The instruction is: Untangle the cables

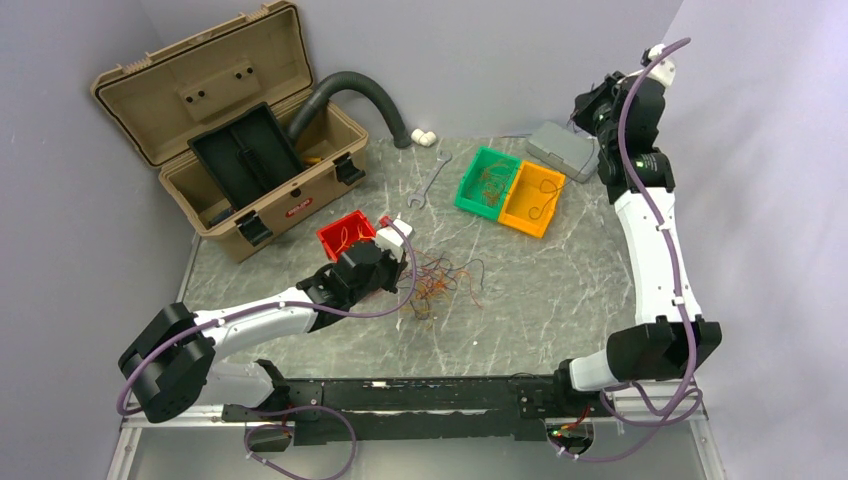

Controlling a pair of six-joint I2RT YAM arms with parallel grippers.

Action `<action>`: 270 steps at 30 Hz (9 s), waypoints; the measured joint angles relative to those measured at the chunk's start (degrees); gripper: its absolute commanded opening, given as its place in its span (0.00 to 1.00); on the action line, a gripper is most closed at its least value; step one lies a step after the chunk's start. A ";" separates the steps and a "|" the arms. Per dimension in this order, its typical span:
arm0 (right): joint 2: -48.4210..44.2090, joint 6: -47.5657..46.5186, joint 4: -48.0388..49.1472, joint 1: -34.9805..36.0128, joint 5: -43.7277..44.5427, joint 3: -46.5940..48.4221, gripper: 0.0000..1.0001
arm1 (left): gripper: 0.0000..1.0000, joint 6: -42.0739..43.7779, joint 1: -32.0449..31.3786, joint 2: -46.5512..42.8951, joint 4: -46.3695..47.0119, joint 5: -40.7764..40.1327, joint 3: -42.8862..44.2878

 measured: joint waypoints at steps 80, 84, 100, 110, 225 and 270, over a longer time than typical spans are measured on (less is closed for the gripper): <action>23.10 4.96 13.86 -10.71 -38.38 -25.86 0.00 | 0.00 0.00 0.00 -0.87 0.02 0.02 -0.20; 24.37 3.80 11.72 -9.97 -31.23 -25.11 0.00 | 0.00 0.00 -0.02 -0.96 0.00 0.02 -0.20; 32.41 -3.78 8.17 0.15 -5.33 -16.83 0.29 | 0.00 0.02 0.00 -1.22 0.00 0.02 -0.20; 14.01 -4.52 7.65 0.68 -5.14 -22.99 0.60 | 0.00 0.07 0.00 -1.22 0.00 0.04 -0.22; -14.60 -15.43 64.52 32.57 -33.20 -81.31 0.68 | 0.00 5.07 -1.88 0.37 5.07 -3.32 -1.90; -22.32 -6.16 55.47 32.92 17.73 -82.99 0.00 | 0.65 11.43 -2.97 18.64 -4.90 31.95 12.87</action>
